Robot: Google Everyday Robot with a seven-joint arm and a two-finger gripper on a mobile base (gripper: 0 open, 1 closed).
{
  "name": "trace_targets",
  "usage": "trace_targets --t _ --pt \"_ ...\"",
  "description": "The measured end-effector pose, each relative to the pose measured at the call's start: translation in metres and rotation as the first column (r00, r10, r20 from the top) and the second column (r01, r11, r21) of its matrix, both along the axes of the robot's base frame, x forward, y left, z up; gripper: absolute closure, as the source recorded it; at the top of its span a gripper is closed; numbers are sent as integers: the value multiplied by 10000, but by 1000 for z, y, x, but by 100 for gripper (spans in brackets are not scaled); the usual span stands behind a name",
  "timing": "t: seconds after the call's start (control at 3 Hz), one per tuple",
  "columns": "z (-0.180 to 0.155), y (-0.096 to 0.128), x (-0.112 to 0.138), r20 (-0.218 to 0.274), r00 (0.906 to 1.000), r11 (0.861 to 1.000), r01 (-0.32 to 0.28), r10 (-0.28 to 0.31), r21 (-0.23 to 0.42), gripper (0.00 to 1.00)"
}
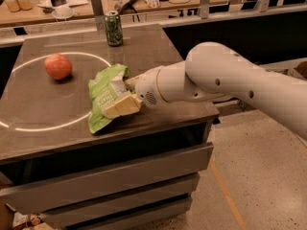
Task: Pick green rice chip bag
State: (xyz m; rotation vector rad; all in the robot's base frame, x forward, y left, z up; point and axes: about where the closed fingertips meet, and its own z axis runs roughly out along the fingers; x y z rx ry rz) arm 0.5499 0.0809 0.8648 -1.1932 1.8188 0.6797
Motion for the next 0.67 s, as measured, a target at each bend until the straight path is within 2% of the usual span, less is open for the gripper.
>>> trace_targets --t 0.33,0.67 --pt "-4 8 1 -43 9999 9999 -151 151 73 64" --pt "3 13 5 135 9997 9991 -209 204 364 87"
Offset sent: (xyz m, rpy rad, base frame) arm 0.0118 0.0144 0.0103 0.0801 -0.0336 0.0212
